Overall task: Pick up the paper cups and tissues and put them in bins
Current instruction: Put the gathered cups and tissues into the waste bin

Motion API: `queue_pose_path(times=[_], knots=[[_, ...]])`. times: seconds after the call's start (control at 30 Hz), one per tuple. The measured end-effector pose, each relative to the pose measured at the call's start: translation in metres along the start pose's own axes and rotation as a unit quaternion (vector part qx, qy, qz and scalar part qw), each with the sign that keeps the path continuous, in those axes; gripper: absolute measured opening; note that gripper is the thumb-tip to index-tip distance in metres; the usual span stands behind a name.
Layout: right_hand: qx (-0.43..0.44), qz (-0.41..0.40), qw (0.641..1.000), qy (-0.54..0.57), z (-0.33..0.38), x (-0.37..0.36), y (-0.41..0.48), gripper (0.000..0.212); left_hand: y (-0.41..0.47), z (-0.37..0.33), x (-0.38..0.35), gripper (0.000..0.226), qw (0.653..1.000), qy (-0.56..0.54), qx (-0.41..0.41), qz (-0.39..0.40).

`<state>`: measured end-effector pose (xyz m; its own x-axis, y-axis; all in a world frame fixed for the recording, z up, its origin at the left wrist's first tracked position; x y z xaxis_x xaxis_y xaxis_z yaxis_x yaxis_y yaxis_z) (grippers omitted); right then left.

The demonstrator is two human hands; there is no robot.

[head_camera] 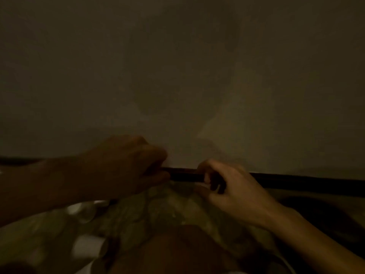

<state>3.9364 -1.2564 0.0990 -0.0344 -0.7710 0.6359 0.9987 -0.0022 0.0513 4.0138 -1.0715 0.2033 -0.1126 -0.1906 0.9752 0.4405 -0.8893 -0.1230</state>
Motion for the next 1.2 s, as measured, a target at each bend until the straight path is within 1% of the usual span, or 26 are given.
queue_pose_path(times=[0.07, 0.13, 0.2, 0.23, 0.27, 0.33, 0.37, 0.43, 0.5, 0.53, 0.6, 0.67, 0.73, 0.77, 0.83, 0.87, 0.93, 0.97, 1.07, 1.1, 1.2], knots=[[0.021, 0.053, 0.998, -0.016, 0.01, -0.054, 0.033, 0.018, -0.045, 0.034, -0.051, 0.04, 0.994, -0.047, 0.099, 0.019], [0.036, 0.103, 0.994, -0.021, 0.018, -0.108, 0.059, 0.017, -0.088, 0.06, -0.111, 0.038, 0.978, -0.093, 0.185, 0.032], [0.036, 0.159, 0.986, -0.023, 0.022, -0.158, 0.08, 0.015, -0.126, 0.078, -0.168, 0.024, 0.946, -0.178, 0.27, 0.038], [0.03, 0.185, 0.982, -0.021, 0.023, -0.18, 0.088, 0.015, -0.142, 0.084, -0.192, 0.015, 0.923, -0.223, 0.313, 0.032], [0.024, 0.209, 0.978, -0.016, 0.023, -0.2, 0.097, 0.016, -0.157, 0.09, -0.213, 0.012, 0.904, -0.252, 0.345, 0.01], [0.001, 0.253, 0.967, -0.016, 0.024, -0.236, 0.113, 0.019, -0.181, 0.103, -0.248, 0.019, 0.889, -0.26, 0.373, -0.047], [-0.013, 0.272, 0.962, -0.023, 0.024, -0.252, 0.12, 0.02, -0.192, 0.11, -0.264, 0.023, 0.883, -0.254, 0.39, -0.053], [-0.033, 0.307, 0.951, -0.036, 0.026, -0.286, 0.134, 0.025, -0.212, 0.116, -0.295, 0.033, 0.871, -0.25, 0.423, -0.006], [-0.066, 0.342, 0.937, -0.023, 0.027, -0.319, 0.141, 0.031, -0.228, 0.115, -0.326, 0.047, 0.853, -0.278, 0.44, 0.031], [-0.086, 0.359, 0.929, -0.011, 0.027, -0.336, 0.142, 0.033, -0.234, 0.112, -0.338, 0.054, 0.838, -0.304, 0.452, 0.037], [-0.116, 0.385, 0.916, 0.006, 0.025, -0.367, 0.139, 0.038, -0.242, 0.105, -0.355, 0.064, 0.793, -0.37, 0.482, 0.034], [-0.142, 0.404, 0.904, 0.016, 0.022, -0.39, 0.135, 0.043, -0.246, 0.1, -0.366, 0.068, 0.743, -0.427, 0.515, 0.018], [-0.162, 0.418, 0.894, 0.025, 0.021, -0.405, 0.13, 0.048, -0.246, 0.098, -0.373, 0.066, 0.692, -0.476, 0.542, -0.022], [-0.168, 0.423, 0.89, 0.03, 0.02, -0.41, 0.128, 0.05, -0.245, 0.098, -0.376, 0.063, 0.68, -0.487, 0.547, -0.038], [-0.183, 0.424, 0.886, 0.043, 0.017, -0.415, 0.126, 0.05, -0.241, 0.097, -0.377, 0.054, 0.678, -0.494, 0.541, -0.058], [-0.192, 0.422, 0.885, 0.046, 0.016, -0.415, 0.125, 0.05, -0.24, 0.097, -0.377, 0.046, 0.675, -0.505, 0.532, -0.078], [-0.198, 0.414, 0.887, 0.042, 0.015, -0.414, 0.126, 0.055, -0.235, 0.096, -0.371, 0.03, 0.658, -0.541, 0.508, -0.128], [-0.194, 0.408, 0.891, 0.043, 0.017, -0.412, 0.127, 0.059, -0.233, 0.096, -0.366, 0.026, 0.654, -0.554, 0.495, -0.144], [-0.17, 0.4, 0.898, 0.072, 0.028, -0.407, 0.127, 0.071, -0.225, 0.093, -0.346, 0.025, 0.674, -0.578, 0.43, -0.163], [-0.157, 0.406, 0.896, 0.084, 0.034, -0.407, 0.127, 0.069, -0.222, 0.091, -0.339, 0.024, 0.678, -0.584, 0.413, -0.167], [-0.137, 0.42, 0.89, 0.113, 0.045, -0.406, 0.124, 0.045, -0.222, 0.088, -0.321, 0.013, 0.695, -0.57, 0.389, -0.202]])
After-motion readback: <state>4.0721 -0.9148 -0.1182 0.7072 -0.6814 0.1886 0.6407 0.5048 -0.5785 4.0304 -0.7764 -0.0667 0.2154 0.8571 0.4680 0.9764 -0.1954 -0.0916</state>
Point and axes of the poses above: each hand's wrist, its own y-axis towards the middle knuckle, its own x-axis out of the back of the hand, z = x × y, the point moved 3 cm from there along y, towards the middle knuckle, and after that the axes turned 9 degrees about -x, right-handed, at the moved point
